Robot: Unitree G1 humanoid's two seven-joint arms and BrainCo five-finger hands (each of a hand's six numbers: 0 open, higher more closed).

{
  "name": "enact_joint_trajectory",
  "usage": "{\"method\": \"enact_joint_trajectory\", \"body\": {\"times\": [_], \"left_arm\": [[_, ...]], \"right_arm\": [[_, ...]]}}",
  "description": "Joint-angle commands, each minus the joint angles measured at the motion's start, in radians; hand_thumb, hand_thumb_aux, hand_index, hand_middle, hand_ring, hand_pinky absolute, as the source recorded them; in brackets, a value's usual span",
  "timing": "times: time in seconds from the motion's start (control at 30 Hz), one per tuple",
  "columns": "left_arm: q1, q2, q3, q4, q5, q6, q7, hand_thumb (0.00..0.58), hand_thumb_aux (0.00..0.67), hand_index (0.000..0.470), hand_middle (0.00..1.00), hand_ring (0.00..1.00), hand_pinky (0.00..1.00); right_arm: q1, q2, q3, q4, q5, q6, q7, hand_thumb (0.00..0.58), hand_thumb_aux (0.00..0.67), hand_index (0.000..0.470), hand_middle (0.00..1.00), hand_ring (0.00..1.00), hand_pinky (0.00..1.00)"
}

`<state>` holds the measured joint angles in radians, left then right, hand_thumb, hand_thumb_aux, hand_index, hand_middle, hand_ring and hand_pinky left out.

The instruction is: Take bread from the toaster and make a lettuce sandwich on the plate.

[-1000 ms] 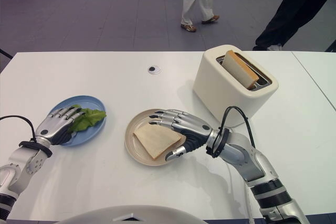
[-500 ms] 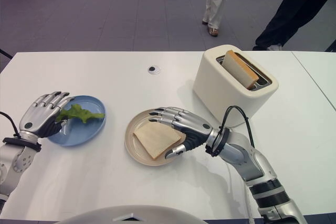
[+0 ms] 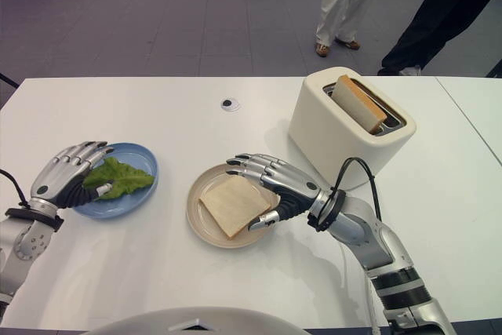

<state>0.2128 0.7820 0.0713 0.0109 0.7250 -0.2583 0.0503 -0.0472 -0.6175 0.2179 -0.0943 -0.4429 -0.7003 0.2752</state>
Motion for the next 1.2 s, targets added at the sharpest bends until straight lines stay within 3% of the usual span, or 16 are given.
{"method": "enact_joint_trajectory", "body": {"times": [0.03, 0.33, 0.6, 0.8, 0.9, 0.93, 0.97, 1.07, 1.13, 1.2], "left_arm": [[-0.019, -0.007, -0.013, 0.034, -0.023, 0.007, -0.020, 0.000, 0.000, 0.000, 0.00, 0.00, 0.00], [-0.043, -0.037, 0.049, 0.048, -0.177, -0.028, -0.018, 0.000, 0.000, 0.000, 0.00, 0.00, 0.00], [-0.067, 0.035, -0.037, 0.096, 0.068, 0.031, 0.023, 0.000, 0.000, 0.000, 0.00, 0.00, 0.00], [-0.141, 0.040, -0.102, 0.172, 0.109, 0.045, 0.009, 0.027, 0.016, 0.011, 0.00, 0.00, 0.00], [-0.176, 0.036, -0.131, 0.216, 0.105, 0.038, 0.010, 0.112, 0.068, 0.048, 0.00, 0.00, 0.00], [-0.180, 0.034, -0.140, 0.226, 0.102, 0.036, 0.010, 0.220, 0.142, 0.100, 0.00, 0.00, 0.00], [-0.181, 0.034, -0.147, 0.234, 0.100, 0.033, 0.012, 0.241, 0.158, 0.111, 0.00, 0.00, 0.00], [-0.184, 0.035, -0.167, 0.245, 0.099, 0.029, 0.015, 0.427, 0.326, 0.229, 0.00, 0.00, 0.00], [-0.188, 0.033, -0.184, 0.250, 0.106, 0.030, 0.011, 0.470, 0.378, 0.265, 0.00, 0.00, 0.00], [-0.188, 0.034, -0.196, 0.254, 0.106, 0.029, 0.008, 0.540, 0.494, 0.347, 0.00, 0.00, 0.00]], "right_arm": [[0.004, 0.002, 0.002, 0.011, -0.002, -0.004, 0.008, 0.000, 0.000, 0.000, 0.00, 0.00, 0.00], [0.007, 0.012, 0.001, 0.028, -0.003, -0.010, 0.004, 0.000, 0.000, 0.000, 0.00, 0.00, 0.00], [0.004, 0.012, 0.003, 0.033, 0.001, -0.012, 0.008, 0.000, 0.000, 0.000, 0.00, 0.00, 0.00], [0.004, 0.012, 0.005, 0.036, 0.001, -0.016, 0.010, 0.000, 0.000, 0.000, 0.00, 0.00, 0.00], [0.004, 0.012, 0.004, 0.038, -0.002, -0.019, 0.010, 0.000, 0.000, 0.000, 0.00, 0.00, 0.00], [0.004, 0.012, 0.004, 0.038, -0.003, -0.020, 0.009, 0.000, 0.000, 0.000, 0.00, 0.00, 0.00], [0.005, 0.012, 0.003, 0.036, -0.004, -0.020, 0.010, 0.000, 0.000, 0.000, 0.00, 0.00, 0.00], [0.007, 0.012, 0.004, 0.036, -0.007, -0.023, 0.009, 0.000, 0.000, 0.000, 0.00, 0.00, 0.00], [0.007, 0.011, 0.004, 0.037, -0.009, -0.024, 0.009, 0.000, 0.000, 0.000, 0.00, 0.00, 0.00], [0.004, 0.012, 0.006, 0.038, -0.010, -0.025, 0.010, 0.000, 0.000, 0.000, 0.00, 0.00, 0.00]]}}
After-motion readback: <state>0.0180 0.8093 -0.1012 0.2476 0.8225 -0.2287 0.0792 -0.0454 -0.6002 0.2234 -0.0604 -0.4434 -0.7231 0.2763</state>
